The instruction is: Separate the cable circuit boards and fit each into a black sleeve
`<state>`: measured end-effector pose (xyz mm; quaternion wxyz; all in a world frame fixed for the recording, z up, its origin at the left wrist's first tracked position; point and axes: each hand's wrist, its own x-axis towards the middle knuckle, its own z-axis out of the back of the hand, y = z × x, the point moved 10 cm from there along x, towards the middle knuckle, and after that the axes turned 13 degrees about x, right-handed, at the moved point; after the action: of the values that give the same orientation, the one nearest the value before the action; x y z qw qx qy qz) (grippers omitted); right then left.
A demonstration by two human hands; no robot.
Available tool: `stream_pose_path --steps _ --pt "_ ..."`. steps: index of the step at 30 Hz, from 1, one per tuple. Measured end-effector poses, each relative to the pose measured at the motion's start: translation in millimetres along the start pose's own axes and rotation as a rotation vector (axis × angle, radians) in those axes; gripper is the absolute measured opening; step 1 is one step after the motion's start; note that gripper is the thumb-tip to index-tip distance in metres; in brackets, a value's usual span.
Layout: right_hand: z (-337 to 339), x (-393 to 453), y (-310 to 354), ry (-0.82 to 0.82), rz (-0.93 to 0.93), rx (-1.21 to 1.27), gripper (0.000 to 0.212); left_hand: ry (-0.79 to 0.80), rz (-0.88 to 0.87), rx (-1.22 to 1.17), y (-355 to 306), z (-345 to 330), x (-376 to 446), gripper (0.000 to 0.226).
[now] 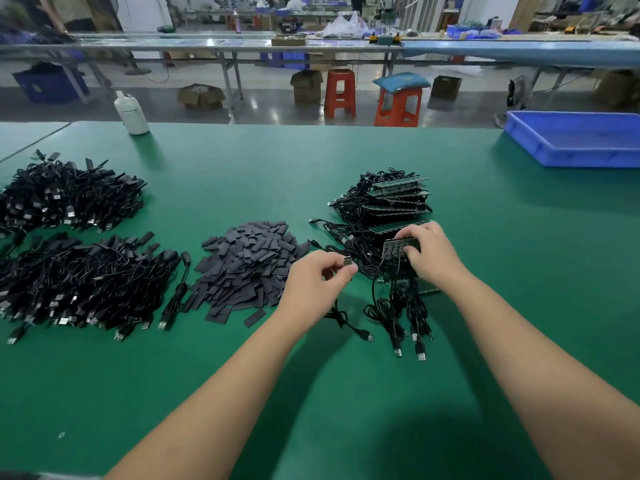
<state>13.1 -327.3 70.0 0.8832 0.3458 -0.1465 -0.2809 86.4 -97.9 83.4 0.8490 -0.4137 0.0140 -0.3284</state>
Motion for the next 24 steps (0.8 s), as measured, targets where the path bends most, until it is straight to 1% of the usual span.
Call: stream_pose_path --steps 2,4,5,6,7,8,10,11,12,13,14,17,19,21,22,23,24 --pt "-15 1 -5 0.048 -0.039 -0.007 0.043 0.021 -0.010 -0.011 -3 -2 -2 0.026" --pt "-20 1 1 0.019 -0.008 -0.069 0.052 0.044 -0.008 -0.066 -5 -3 -4 0.017" --pt "-21 -1 10 -0.011 0.040 -0.065 0.049 0.052 -0.003 -0.102 -6 -3 -5 0.012" --pt "-25 -5 20 -0.013 0.085 -0.002 0.043 0.058 0.007 -0.139 -7 -3 -5 0.009" --pt "-34 -11 27 0.047 0.082 0.141 0.036 0.065 0.021 -0.182 -6 -2 -4 0.009" --pt "-52 -20 33 0.176 0.030 0.340 0.035 0.072 0.038 -0.235 -6 -2 -3 0.009" --pt "-95 -50 47 0.465 -0.135 0.777 0.047 0.069 0.098 -0.348 0 2 -2 0.010" --pt "-109 -62 51 0.537 -0.194 0.948 0.049 0.066 0.146 -0.395 7 3 -1 0.010" --pt "-118 -71 55 0.557 -0.206 1.043 0.046 0.071 0.196 -0.425 16 3 -1 0.011" --pt "-125 -76 56 0.540 -0.190 1.066 0.040 0.086 0.241 -0.429 26 3 -2 0.012" --pt "-129 -79 55 0.506 -0.159 1.030 0.032 0.111 0.280 -0.410 37 2 -3 0.013" --pt "-143 -80 51 0.405 -0.075 0.814 0.019 0.157 0.379 -0.289 74 0 -11 0.013" --pt "-152 -82 50 0.374 -0.087 0.780 0.013 0.160 0.424 -0.254 99 -1 -19 0.014" --pt "-161 -82 51 0.347 -0.085 0.732 0.016 0.155 0.464 -0.248 120 1 -25 0.014" --pt "-165 -82 52 0.328 -0.081 0.679 0.018 0.133 0.469 -0.205 129 4 -27 0.014" --pt "-168 -81 51 0.304 -0.078 0.624 0.020 0.099 0.457 -0.078 140 12 -28 0.014" --pt "-170 -80 51 0.281 -0.081 0.579 0.021 0.060 0.431 0.131 149 21 -29 0.015"
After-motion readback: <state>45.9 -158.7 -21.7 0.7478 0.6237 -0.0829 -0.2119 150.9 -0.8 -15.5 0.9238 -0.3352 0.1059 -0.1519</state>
